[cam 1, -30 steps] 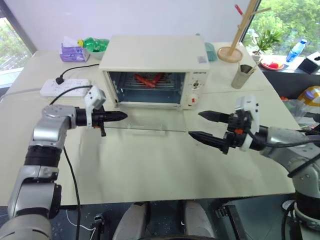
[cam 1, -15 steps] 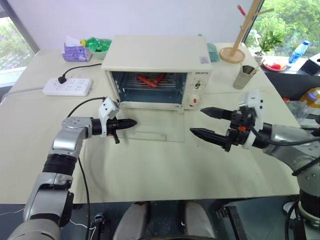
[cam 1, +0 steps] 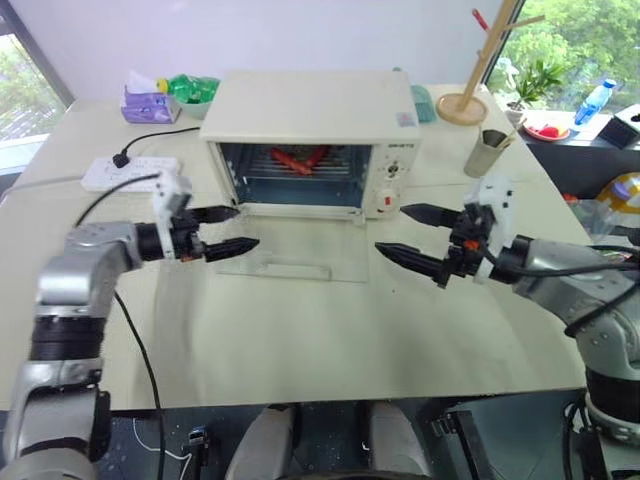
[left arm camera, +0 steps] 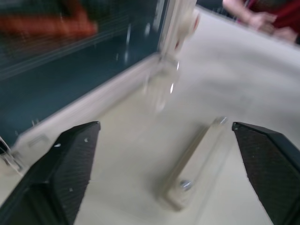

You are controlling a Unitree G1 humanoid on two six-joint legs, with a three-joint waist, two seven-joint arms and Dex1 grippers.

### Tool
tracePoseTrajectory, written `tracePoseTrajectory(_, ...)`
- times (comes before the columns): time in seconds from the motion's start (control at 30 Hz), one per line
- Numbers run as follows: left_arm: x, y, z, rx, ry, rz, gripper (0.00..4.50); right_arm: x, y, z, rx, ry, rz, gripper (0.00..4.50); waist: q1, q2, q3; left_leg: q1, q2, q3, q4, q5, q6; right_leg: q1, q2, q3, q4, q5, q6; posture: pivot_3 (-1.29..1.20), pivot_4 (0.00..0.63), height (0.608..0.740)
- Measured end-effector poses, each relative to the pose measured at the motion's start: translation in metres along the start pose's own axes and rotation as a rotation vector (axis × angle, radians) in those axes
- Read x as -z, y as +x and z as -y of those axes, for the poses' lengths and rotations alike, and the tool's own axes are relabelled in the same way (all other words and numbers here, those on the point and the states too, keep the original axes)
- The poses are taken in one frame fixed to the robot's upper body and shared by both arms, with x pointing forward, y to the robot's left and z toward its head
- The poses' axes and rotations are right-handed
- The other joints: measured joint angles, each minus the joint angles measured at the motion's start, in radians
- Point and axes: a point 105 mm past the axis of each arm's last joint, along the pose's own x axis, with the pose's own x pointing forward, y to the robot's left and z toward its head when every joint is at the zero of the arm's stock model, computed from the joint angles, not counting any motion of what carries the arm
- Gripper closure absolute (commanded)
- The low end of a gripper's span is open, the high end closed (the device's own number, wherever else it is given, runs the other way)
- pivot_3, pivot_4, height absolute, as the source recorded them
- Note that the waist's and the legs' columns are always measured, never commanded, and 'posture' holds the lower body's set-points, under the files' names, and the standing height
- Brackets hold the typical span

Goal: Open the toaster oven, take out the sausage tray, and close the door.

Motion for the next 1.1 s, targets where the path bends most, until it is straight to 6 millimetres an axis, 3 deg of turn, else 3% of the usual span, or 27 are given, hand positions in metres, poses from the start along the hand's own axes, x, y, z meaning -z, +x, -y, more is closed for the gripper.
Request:
tracePoseTrajectory(0.1,-0.022,-0.009,0.008,-0.018,0.022,0.039,0.04,-0.004,0.017,0.002,0.022,-0.062,0.006,0.00,-0.007,0.000,0.000,0.000,0.000,0.000,0.000,0.000,0.000,0.000,0.000,0.000,0.000,0.000,0.000,0.00,0.150,0.740)
tracePoseTrajectory(0.17,-0.026,-0.009,0.011,-0.030,0.018,0.045,0.04,-0.008,0.030,0.004,0.050,-0.131,0.001,0.00,-0.012,0.000,0.000,0.000,0.000,0.000,0.000,0.000,0.000,0.000,0.000,0.000,0.000,0.000,0.000,0.00,0.150,0.740)
tracePoseTrajectory(0.43,-0.019,-0.005,0.016,-0.055,0.014,0.023,0.04,0.011,0.098,0.016,0.143,-0.390,-0.096,0.00,-0.020,0.000,0.000,0.001,0.000,0.003,-0.002,0.001,-0.001,-0.003,0.001,0.005,0.001,0.000,-0.001,0.00,0.150,0.740)
tracePoseTrajectory(0.7,-0.014,-0.005,0.015,-0.066,0.017,0.013,0.04,0.022,0.145,0.029,0.189,-0.741,-0.179,0.00,-0.022,0.000,0.000,0.001,0.000,0.006,-0.003,0.001,-0.002,-0.005,0.003,0.009,0.001,0.001,-0.001,0.00,0.150,0.740)
tracePoseTrajectory(0.8,-0.015,-0.005,0.014,-0.070,0.018,0.015,0.04,0.022,0.157,0.038,0.221,-0.860,-0.207,0.00,-0.023,0.000,0.000,0.001,0.001,0.007,-0.004,0.002,-0.003,-0.005,0.004,0.010,0.001,0.001,-0.001,0.00,0.150,0.740)
tracePoseTrajectory(0.93,-0.015,-0.005,0.013,-0.074,0.019,0.017,0.04,0.032,0.169,0.041,0.225,-0.902,-0.235,0.00,-0.023,0.000,0.000,0.002,0.001,0.009,-0.006,0.003,-0.005,-0.006,0.005,0.012,0.001,0.001,-0.001,0.00,0.150,0.740)
tracePoseTrajectory(1.1,-0.019,-0.005,0.012,-0.077,0.035,0.029,0.04,0.029,0.183,0.043,0.229,-0.980,-0.239,0.00,-0.034,0.000,0.000,0.003,0.002,0.013,-0.007,0.003,-0.005,-0.007,0.005,0.015,0.001,0.001,-0.001,0.00,0.150,0.740)
